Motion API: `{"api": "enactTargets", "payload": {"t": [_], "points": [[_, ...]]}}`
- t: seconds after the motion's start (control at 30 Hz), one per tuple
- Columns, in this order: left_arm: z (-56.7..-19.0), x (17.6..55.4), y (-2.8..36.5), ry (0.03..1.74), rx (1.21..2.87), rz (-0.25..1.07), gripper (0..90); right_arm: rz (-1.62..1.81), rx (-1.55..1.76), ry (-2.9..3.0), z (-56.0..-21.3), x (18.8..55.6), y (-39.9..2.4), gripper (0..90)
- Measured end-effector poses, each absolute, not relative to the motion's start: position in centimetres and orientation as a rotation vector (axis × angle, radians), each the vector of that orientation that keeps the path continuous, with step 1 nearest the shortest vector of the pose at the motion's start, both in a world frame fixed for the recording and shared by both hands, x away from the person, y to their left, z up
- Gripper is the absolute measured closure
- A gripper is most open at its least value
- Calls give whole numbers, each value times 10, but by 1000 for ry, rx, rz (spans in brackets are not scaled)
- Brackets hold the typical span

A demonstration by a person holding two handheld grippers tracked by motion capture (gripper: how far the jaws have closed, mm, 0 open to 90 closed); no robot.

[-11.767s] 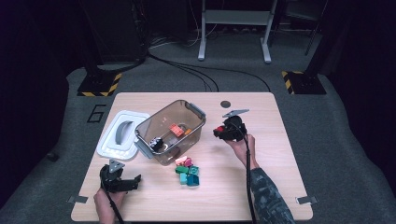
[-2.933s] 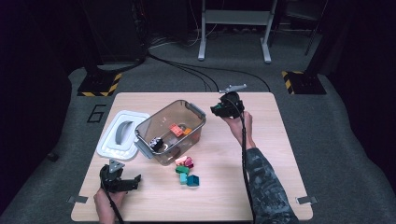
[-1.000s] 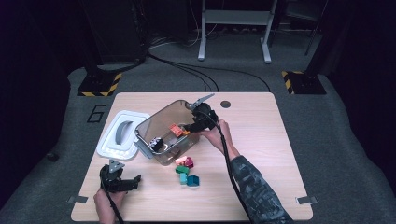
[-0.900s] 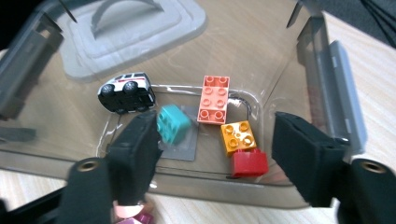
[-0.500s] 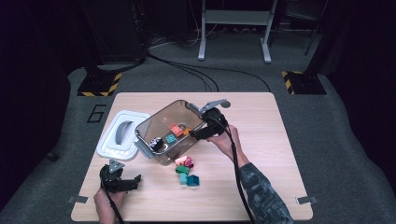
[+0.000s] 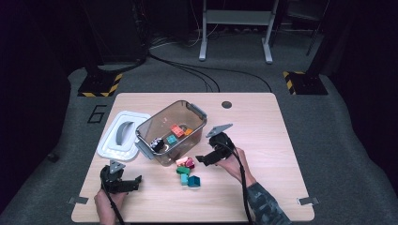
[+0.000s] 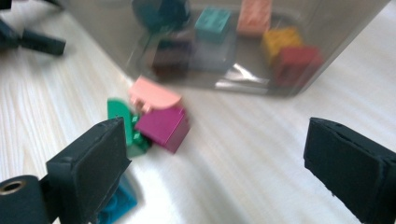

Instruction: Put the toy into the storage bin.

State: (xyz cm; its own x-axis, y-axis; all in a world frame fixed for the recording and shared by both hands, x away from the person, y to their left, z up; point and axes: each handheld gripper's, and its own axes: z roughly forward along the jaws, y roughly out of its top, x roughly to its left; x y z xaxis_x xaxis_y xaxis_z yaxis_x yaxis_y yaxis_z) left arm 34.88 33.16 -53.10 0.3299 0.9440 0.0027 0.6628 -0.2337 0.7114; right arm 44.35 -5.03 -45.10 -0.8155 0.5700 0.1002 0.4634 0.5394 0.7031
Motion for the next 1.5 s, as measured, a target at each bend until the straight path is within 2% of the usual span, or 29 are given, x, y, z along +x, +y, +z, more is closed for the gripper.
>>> {"api": "enactTargets", "payload": {"t": [0.47,0.63,0.8,1.23,1.5], "points": [[-532,349,331,1404,1976,596,0,1130,763,2765,-494,407,-37,64],[-532,349,331,1404,1976,596,0,1121,688,2808,-503,396,-27,155],[-532,349,331,1405,1976,596,0,1118,585,2822,-504,390,-22,318],[-532,349,332,1404,1977,596,0,1053,436,2856,-507,386,-18,566],[-532,349,331,1405,1976,596,0,1052,483,2831,-505,387,-30,586]]}}
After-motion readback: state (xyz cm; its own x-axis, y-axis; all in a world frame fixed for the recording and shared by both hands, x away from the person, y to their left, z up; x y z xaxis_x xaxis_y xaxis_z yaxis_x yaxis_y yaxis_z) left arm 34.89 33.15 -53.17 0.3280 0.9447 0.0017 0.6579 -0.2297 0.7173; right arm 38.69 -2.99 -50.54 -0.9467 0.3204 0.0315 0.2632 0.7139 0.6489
